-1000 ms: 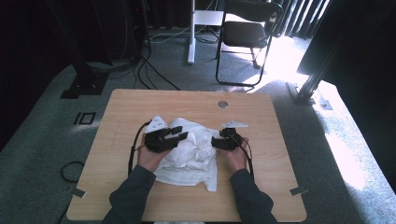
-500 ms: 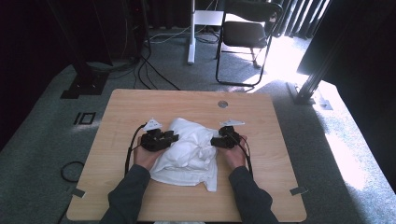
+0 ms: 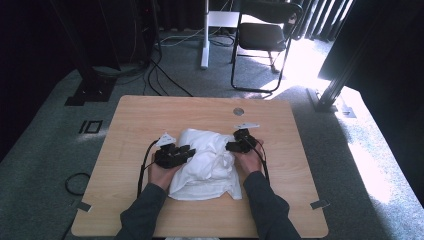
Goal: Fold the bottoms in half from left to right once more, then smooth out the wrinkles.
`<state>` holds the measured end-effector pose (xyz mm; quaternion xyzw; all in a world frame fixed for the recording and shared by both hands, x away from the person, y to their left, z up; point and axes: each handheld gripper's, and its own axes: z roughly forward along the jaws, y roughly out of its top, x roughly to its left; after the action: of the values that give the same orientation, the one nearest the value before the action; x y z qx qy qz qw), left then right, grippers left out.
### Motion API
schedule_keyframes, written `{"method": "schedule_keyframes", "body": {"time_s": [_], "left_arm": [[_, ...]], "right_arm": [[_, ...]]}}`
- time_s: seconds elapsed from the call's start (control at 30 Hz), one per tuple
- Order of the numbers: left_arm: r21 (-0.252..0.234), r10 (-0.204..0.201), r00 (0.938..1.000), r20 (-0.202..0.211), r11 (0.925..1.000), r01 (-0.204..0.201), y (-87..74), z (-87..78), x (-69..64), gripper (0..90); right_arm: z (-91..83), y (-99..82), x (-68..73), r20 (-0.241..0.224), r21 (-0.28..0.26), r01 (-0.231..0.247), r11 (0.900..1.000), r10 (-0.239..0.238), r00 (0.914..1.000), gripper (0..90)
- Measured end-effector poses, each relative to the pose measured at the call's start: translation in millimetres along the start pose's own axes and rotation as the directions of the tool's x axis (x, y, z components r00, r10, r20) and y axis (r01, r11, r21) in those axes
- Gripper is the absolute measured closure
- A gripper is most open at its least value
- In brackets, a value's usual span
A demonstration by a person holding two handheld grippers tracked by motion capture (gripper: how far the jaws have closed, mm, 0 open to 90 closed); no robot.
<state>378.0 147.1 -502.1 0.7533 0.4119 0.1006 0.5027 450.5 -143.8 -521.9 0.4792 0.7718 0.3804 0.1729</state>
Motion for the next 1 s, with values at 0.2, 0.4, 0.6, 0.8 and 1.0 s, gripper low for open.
{"method": "schedule_keyframes", "body": {"time_s": [0.2, 0.4, 0.6, 0.8, 1.0], "left_arm": [[0.012, 0.014, 0.9999, -0.007, 0.9998, -0.014, 2.1, -1.6, 0.5, 62.4], [0.013, 0.013, 0.9998, -0.013, 0.9998, -0.013, 3.6, 0.5, 0.1, 62.0], [0.014, 0.019, 0.9997, -0.016, 0.9997, -0.019, 4.4, 0.6, 0.2, 61.9], [0.013, 0.022, 0.9994, -0.025, 0.9997, -0.022, 4.2, -0.2, -0.1, 61.1], [0.013, 0.015, 0.9995, -0.028, 0.9998, -0.014, 5.2, -1.0, 1.6, 60.8]], "right_arm": [[-54.2, -1.4, -1.1, 0.055, -0.122, -0.038, 0.9917, 0.045, 0.9975, 36.1], [-102.8, -9.1, 24.5, -0.052, -0.222, 0.051, 0.9737, -0.064, 0.9965, 50.6], [-106.5, -22.5, 62.1, -0.152, -0.216, 0.129, 0.9678, -0.164, 0.9747, 47.6], [-89.8, -39.2, 74.6, -0.147, -0.112, 0.182, 0.9770, -0.197, 0.9694, 78.6], [-126.0, -60.9, 70.0, -0.127, -0.214, 0.184, 0.9595, -0.214, 0.9687, 87.7]]}}
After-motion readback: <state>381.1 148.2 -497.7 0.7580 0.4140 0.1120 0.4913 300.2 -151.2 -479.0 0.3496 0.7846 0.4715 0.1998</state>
